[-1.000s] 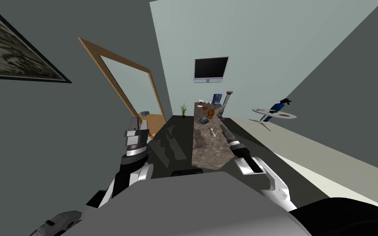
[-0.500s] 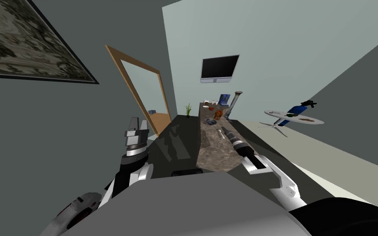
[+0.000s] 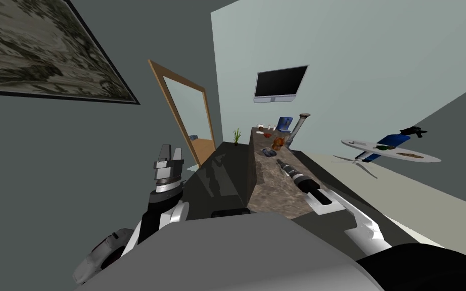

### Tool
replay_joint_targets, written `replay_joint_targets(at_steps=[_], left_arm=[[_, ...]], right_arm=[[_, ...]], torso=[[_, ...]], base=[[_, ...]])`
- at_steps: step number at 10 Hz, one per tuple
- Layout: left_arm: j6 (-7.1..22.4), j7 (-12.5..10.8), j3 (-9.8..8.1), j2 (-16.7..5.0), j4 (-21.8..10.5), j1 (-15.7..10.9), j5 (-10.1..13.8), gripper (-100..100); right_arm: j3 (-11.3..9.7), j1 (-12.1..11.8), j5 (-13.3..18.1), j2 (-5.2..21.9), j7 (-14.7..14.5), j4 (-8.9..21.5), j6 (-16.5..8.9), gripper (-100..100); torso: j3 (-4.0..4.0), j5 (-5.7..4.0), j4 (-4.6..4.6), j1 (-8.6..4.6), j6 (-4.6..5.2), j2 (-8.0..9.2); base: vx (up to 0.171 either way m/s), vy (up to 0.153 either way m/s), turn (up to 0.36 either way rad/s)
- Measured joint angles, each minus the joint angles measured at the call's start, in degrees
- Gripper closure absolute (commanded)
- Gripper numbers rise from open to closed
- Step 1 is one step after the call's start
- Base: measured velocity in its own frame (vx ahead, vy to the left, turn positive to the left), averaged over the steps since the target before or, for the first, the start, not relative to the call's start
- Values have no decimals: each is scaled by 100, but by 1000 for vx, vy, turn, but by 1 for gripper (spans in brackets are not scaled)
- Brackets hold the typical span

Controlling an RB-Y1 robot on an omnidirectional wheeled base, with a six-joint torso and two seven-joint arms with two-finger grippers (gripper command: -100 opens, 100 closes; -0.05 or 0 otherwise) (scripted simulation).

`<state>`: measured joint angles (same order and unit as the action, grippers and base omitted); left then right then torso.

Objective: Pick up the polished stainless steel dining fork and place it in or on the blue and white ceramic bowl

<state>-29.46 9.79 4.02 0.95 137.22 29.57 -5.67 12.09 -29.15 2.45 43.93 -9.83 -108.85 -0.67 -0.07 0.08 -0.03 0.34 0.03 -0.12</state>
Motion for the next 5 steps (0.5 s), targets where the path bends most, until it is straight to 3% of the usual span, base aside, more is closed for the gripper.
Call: replay_joint_targets(at_steps=[5], left_arm=[[0,0,-1,-1,0,0,0,0]], right_arm=[[-114,-119,-128,668,-136,421,-464,-100]], torso=[[4,-5,2,-25,1,7]], base=[[71,49,59]])
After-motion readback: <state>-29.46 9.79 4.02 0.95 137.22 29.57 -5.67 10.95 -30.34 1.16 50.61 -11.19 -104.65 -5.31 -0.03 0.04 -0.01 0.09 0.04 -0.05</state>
